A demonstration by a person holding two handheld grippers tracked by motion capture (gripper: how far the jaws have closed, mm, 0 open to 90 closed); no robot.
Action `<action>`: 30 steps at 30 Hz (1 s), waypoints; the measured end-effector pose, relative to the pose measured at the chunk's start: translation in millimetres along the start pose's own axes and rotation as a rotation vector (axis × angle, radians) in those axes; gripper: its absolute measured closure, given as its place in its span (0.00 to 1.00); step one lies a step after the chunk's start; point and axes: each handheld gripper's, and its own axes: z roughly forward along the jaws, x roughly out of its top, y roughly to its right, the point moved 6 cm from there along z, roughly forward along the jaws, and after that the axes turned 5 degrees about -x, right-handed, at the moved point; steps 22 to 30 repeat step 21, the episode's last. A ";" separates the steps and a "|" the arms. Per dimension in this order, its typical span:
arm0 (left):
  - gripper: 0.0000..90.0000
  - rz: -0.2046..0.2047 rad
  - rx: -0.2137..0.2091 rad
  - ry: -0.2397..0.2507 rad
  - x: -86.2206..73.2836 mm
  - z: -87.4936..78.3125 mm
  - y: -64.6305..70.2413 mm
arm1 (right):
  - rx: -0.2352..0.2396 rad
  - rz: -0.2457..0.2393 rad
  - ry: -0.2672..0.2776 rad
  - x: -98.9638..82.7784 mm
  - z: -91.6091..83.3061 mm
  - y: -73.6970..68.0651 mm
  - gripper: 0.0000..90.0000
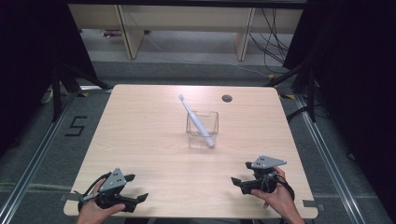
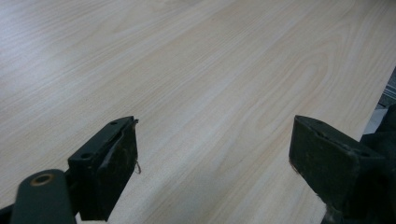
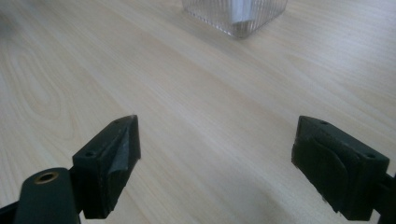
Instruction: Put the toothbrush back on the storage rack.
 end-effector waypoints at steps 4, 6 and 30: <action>0.17 -0.004 0.003 -0.003 0.5 0.4 0.4 | 0.007 -0.011 0.003 -2.9 -1.2 0.1 0.18; 0.17 -0.006 0.003 -0.004 0.2 0.7 0.5 | 0.024 -0.021 -0.006 -4.3 -2.3 0.5 0.18; 0.17 0.003 0.005 -0.016 -1.0 0.4 -1.0 | 0.015 -0.013 0.003 -3.6 -4.6 4.4 0.18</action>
